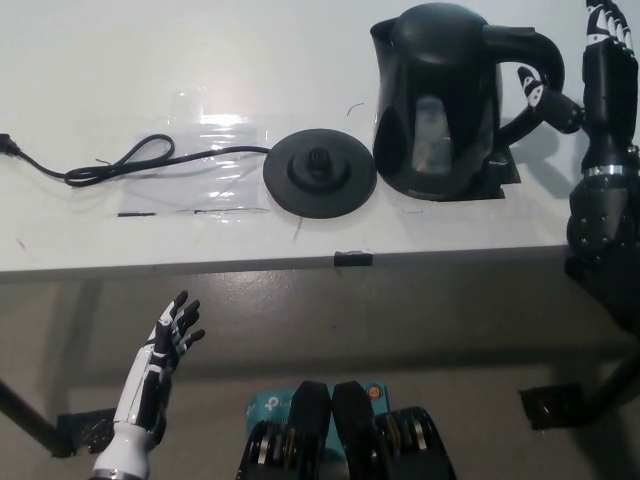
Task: Use the right hand to grab the handle of the kettle from the base and place it on the right side
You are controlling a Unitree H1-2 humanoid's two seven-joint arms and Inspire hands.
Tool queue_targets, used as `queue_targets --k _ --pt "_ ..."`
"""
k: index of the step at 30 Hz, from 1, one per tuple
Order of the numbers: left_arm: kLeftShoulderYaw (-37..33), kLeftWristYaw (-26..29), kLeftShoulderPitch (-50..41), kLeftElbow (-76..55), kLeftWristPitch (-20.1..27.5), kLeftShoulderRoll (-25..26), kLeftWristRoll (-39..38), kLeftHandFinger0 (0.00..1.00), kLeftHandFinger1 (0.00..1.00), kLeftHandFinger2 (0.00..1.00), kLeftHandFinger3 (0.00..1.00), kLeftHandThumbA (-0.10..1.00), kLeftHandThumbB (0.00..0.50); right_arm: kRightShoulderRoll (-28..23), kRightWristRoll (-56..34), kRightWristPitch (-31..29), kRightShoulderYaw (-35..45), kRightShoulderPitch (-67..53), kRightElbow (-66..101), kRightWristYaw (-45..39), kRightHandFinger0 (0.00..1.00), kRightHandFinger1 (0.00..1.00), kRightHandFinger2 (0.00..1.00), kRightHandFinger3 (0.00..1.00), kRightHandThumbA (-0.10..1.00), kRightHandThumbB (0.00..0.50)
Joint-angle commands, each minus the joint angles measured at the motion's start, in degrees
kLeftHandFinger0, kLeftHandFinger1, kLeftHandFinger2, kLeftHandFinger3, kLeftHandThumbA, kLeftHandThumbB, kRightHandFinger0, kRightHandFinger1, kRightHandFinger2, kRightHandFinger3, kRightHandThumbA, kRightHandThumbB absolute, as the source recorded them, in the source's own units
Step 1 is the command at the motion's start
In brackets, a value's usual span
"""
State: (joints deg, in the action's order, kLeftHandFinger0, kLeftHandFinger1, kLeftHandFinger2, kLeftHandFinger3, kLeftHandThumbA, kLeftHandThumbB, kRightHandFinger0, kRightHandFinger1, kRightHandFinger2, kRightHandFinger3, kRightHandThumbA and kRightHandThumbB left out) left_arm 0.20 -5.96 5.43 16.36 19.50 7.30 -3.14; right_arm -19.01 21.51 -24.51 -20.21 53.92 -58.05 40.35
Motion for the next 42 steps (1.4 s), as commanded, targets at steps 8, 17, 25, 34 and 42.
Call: queue_targets --k 8,17,25,34,42 --pt "0.5 -0.9 1.2 -0.2 3.1 1.0 -0.9 0.97 1.00 1.00 1.00 1.00 0.465 -6.7 -7.0 -2.4 4.2 -6.9 22.8 -16.5 1.00 1.00 1.00 1.00 1.00 0.488" --pt "0.5 -1.0 2.0 0.0 3.3 1.4 -0.8 0.98 1.00 1.00 1.00 1.00 0.466 -6.6 -13.9 -0.8 12.2 -21.5 46.9 -21.3 1.00 1.00 1.00 1.00 1.00 0.459" --pt "0.8 -0.9 2.4 0.2 2.9 1.5 -1.1 0.97 1.00 1.00 1.00 1.00 0.468 2.3 -0.9 -2.4 13.2 -36.6 66.5 -13.4 1.00 1.00 1.00 1.00 1.00 0.392" --pt "0.0 -1.0 -0.3 -0.1 2.8 1.1 -0.5 0.98 1.00 1.00 1.00 1.00 0.462 6.7 -5.5 -2.4 4.0 -44.9 48.5 -12.0 1.00 1.00 1.00 1.00 1.00 0.434" --pt "-0.2 -1.3 -1.3 -0.4 2.9 1.3 -0.7 0.96 1.00 1.00 1.00 1.00 0.456 6.8 -9.0 -2.4 3.8 -44.7 39.8 -15.0 1.00 1.00 1.00 1.00 1.00 0.448"
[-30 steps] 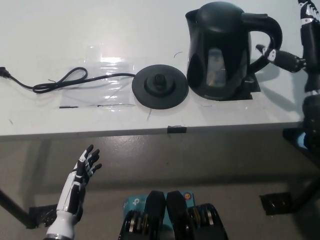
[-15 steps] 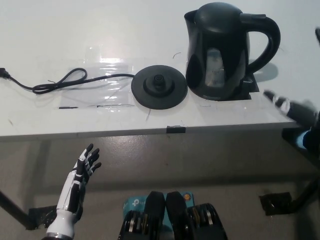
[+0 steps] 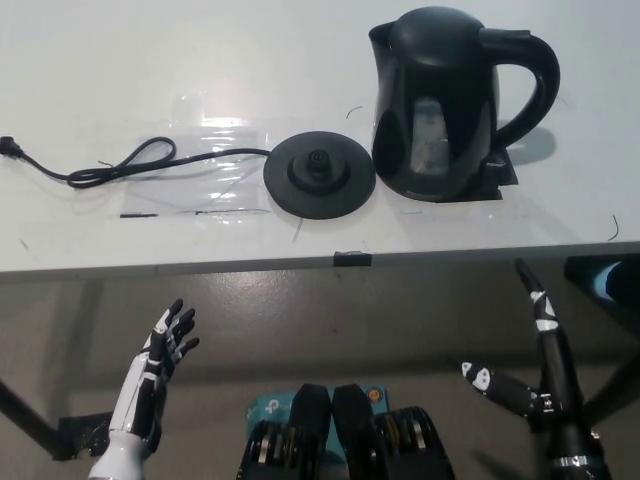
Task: Use the right hand to grab the handle of the kettle from the base and place it on the right side
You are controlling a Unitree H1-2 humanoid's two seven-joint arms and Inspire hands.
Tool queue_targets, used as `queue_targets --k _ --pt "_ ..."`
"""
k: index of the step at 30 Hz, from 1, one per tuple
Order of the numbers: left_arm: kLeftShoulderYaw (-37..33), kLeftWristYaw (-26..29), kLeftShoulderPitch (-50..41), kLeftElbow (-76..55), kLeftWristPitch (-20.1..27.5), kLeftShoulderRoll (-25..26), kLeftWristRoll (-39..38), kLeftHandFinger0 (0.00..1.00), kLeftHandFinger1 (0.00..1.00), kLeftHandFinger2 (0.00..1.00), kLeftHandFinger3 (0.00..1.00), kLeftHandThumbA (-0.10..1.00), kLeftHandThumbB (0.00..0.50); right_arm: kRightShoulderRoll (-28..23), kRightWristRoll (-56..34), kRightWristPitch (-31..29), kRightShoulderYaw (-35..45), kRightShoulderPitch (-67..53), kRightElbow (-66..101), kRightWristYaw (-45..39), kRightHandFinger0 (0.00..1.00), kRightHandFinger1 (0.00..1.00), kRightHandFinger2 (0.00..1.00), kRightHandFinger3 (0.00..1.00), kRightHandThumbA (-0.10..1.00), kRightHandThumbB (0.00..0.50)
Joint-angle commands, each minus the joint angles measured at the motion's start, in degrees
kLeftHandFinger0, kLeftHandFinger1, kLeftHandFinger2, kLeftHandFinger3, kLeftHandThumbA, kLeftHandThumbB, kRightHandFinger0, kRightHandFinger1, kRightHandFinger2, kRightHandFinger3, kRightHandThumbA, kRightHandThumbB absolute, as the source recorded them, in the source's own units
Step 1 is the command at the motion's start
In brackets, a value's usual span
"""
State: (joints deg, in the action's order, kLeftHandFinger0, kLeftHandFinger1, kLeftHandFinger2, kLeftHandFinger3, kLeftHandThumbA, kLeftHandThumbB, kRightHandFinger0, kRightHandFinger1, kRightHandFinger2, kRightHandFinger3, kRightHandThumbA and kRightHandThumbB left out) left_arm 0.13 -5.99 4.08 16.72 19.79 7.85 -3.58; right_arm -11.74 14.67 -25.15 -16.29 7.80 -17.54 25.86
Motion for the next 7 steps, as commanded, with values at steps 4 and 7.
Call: queue_targets --k 4,7 --pt "0.2 -1.0 -0.3 -0.7 2.9 1.1 0.0 0.97 1.00 1.00 1.00 1.00 0.469 -0.6 -1.3 -1.8 -0.7 1.1 -1.3 -0.6 1.00 1.00 1.00 1.00 1.00 0.427" --pt "0.1 -0.9 -0.6 -1.3 2.1 1.1 0.2 0.97 1.00 1.00 1.00 1.00 0.471 -0.7 -0.5 -1.8 -0.8 0.9 -1.6 -0.3 1.00 1.00 1.00 1.00 1.00 0.436"
